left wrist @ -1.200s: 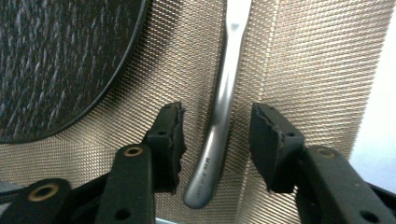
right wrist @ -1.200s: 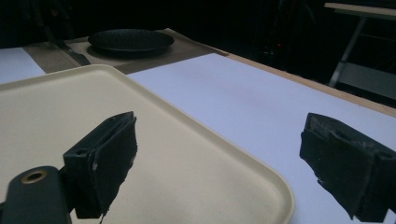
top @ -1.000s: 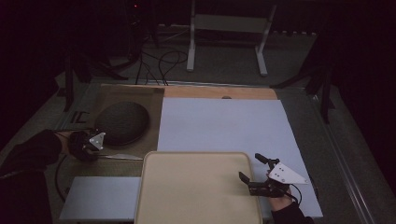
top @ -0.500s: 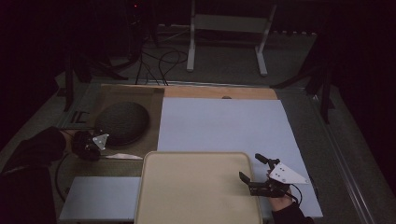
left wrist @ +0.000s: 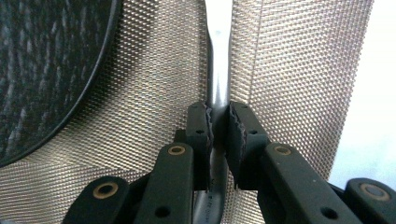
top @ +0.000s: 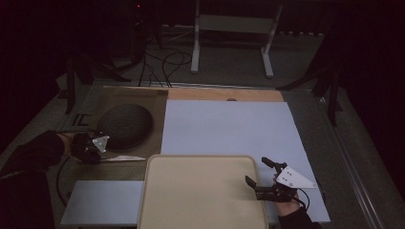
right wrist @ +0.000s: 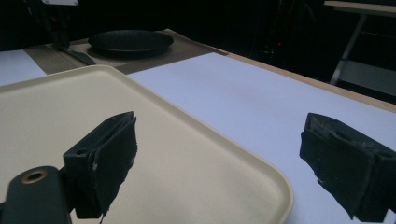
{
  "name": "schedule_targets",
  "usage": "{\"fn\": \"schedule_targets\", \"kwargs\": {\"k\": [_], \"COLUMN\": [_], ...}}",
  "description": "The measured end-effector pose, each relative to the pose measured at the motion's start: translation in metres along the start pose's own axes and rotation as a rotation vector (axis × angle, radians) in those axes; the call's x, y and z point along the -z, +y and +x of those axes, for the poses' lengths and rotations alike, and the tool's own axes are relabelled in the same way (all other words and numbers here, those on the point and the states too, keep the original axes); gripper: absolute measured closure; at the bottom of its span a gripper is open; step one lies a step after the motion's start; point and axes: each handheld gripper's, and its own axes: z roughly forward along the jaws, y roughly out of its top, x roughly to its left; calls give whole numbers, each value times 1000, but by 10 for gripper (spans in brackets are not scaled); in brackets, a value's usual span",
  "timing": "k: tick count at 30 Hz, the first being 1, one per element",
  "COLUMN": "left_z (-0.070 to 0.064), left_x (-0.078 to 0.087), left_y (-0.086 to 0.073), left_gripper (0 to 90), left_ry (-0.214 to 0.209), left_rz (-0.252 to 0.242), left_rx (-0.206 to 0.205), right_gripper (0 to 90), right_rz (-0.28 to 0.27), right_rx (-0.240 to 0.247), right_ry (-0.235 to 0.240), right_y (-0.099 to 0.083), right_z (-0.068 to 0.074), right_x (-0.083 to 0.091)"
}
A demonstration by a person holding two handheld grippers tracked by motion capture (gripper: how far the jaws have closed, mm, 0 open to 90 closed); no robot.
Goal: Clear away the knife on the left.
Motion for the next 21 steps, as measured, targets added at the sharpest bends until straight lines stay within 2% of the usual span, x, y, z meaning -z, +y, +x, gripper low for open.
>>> {"fn": "schedule_targets", "kwargs": {"k": [1, 3, 7, 9, 11, 12, 13, 15, 16, 17, 21], "left_z": [-1, -3, -7, -9, -11, -13, -14, -16, -17, -19, -23], "left_x": [1, 5, 16, 21, 25, 27, 28, 29, 31, 33, 36], "left_y": [0, -1, -2, -3, -2, -1, 0, 1, 3, 4, 13], "left_gripper": [800, 800, 799, 799, 799, 799, 799, 799, 799, 799, 799], "left_ry": [-2, -16, 4, 2, -2, 7, -2, -4, -11, -7, -17], "left_rz": [2, 4, 15, 8, 5, 7, 10, 15, 16, 15, 31], "left_rx": [-5, 11, 31, 32, 55, 47, 66, 63, 91, 92, 161], "right_gripper": [108, 108, 108, 108, 108, 108, 108, 109, 108, 108, 108], "right_rz": [-1, 0, -3, -4, -4, -3, -3, -4, -5, -7, -7], "right_rx": [0, 1, 6, 8, 9, 7, 8, 10, 11, 13, 8], "right_ry": [0, -4, -5, -4, -3, -4, -4, -4, -3, -3, -2], "right_y": [0, 0, 2, 2, 2, 2, 2, 2, 3, 3, 2], "right_z": [0, 0, 0, 1, 1, 1, 1, 1, 1, 1, 0], "right_x": [0, 0, 0, 0, 0, 0, 0, 0, 0, 0, 0]}}
